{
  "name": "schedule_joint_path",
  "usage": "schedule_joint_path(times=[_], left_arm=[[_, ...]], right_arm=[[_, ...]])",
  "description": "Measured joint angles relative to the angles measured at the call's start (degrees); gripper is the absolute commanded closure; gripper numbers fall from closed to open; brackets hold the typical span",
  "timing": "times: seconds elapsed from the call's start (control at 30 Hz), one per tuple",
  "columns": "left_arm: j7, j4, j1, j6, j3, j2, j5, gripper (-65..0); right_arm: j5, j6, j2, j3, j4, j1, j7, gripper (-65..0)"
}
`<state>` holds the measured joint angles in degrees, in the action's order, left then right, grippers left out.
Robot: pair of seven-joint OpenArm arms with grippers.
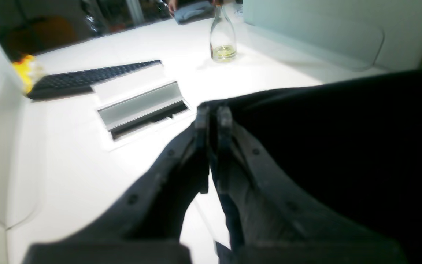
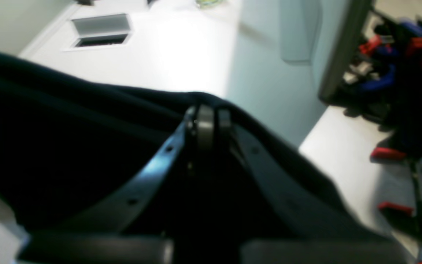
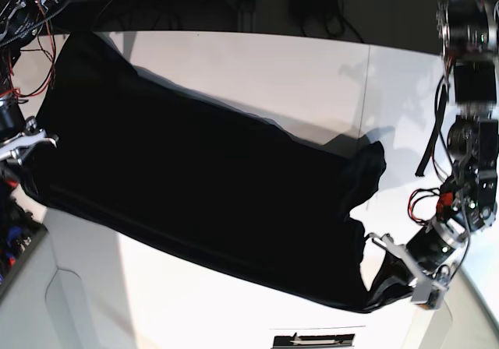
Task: Layout the t-shirt on the table in an organized manner, then fold the t-shirt properly
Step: 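Lift the shirt with both grippers and flip it over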
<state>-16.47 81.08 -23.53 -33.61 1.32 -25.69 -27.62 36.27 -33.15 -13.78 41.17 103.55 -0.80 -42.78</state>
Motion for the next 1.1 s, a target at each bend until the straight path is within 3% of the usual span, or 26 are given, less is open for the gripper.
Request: schedule_joint_path(times=[0.27, 0.3, 0.33, 0.4, 0.47, 0.6, 0.73, 0.8, 0.83, 0.93, 1.0, 1.03, 1.1], left_arm=[[2.86, -16.98, -11.02, 0.46, 4.94, 7.23, 4.74, 0.0], [2.86, -18.23, -11.54, 0.46, 5.11, 7.72, 4.81, -2.8], [2.84, -19.08, -11.74, 0.44, 5.29, 8.07, 4.81, -10.1], [2.80, -20.04, -11.47, 0.74, 5.46, 8.11, 4.81, -26.5], [2.80, -20.33, -11.13, 0.37, 5.44, 7.26, 3.52, -36.1], [0.57, -20.33, -11.26, 0.37, 5.40, 7.30, 0.76, -36.2], [-7.96, -20.28, -11.15, 0.11, 5.42, 7.23, -2.34, -36.1], [-10.14, -19.91, -9.97, -4.07, 5.35, 6.47, -4.68, -35.8], [-10.60, -19.28, -8.63, -5.77, 5.33, 5.84, -7.21, -34.0], [-10.97, -15.61, -2.58, -5.79, 5.20, 4.22, -11.04, -21.6], [-11.65, -11.63, 2.32, -5.53, 5.07, 3.39, -11.41, -18.0], [-11.65, -9.33, 4.85, -5.57, 5.07, 3.28, -11.41, -18.0], [-11.58, -5.09, 9.73, -5.64, 5.05, 4.02, -11.43, -17.7]], right_arm=[[-0.66, 0.55, -3.28, -0.02, -15.02, -7.87, 0.28, 0.0], [-0.74, 0.70, -3.21, -0.02, -15.89, -8.20, -0.11, 0.0], [-0.72, 0.92, -3.19, -0.04, -16.63, -8.28, -0.50, -1.1], [-2.03, 1.57, -3.19, -0.02, -17.22, -8.28, -0.87, -18.7], [-2.51, 2.08, -3.56, 0.35, -17.53, -8.02, -0.92, -29.7], [-2.36, 2.08, -3.50, 0.28, -17.53, -8.15, -1.01, -31.2], [1.73, 2.03, -3.41, 0.31, -17.35, -7.98, -4.35, -31.2], [4.81, 1.79, -3.48, 0.35, -17.03, -7.76, -6.88, -31.2], [5.31, 1.33, -3.30, 0.35, -16.70, -7.78, -8.02, -31.0], [6.10, 0.72, -1.60, 0.33, -15.72, -7.78, -9.51, -30.8], [5.49, 0.50, -0.42, 0.33, -15.63, -7.78, -9.79, -30.7], [4.76, 0.42, 0.20, 0.33, -15.63, -7.78, -9.84, -29.3], [2.47, 0.35, 1.22, 0.26, -15.63, -7.78, -9.64, -18.4]])
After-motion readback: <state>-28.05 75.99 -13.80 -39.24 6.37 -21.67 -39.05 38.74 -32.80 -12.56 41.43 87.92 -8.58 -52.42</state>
